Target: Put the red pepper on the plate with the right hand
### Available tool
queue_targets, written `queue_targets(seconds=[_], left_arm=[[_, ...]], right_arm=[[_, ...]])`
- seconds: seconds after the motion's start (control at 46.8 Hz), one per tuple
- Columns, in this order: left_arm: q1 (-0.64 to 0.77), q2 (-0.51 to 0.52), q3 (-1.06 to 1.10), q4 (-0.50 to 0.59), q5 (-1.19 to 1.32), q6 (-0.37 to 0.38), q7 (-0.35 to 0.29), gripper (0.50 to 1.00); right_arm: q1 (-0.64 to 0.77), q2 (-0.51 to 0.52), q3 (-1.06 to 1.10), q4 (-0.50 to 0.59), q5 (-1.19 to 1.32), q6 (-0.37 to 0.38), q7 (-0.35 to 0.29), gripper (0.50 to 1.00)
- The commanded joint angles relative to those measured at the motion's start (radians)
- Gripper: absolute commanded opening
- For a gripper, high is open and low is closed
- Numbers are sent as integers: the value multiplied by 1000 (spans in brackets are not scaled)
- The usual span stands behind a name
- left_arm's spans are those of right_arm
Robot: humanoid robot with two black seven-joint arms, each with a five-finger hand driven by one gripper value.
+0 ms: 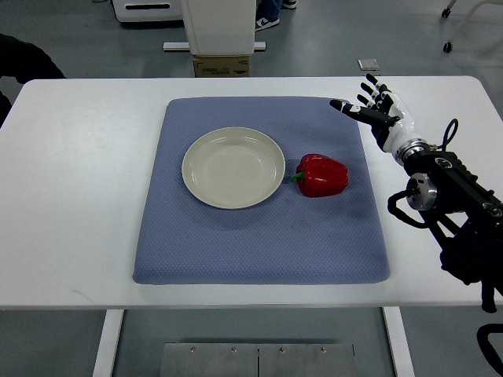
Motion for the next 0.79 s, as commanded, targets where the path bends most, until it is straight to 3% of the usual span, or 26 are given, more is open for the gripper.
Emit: queue_targets(seconds=[0.0,0.769], left_arm=[[0,0,0,0,0,-1,0,1000],[0,0,0,0,0,0,1,1000]], right_arm=[[0,1,-1,0,0,0,0,1000],[0,0,-1,0,0,3,8,1000]])
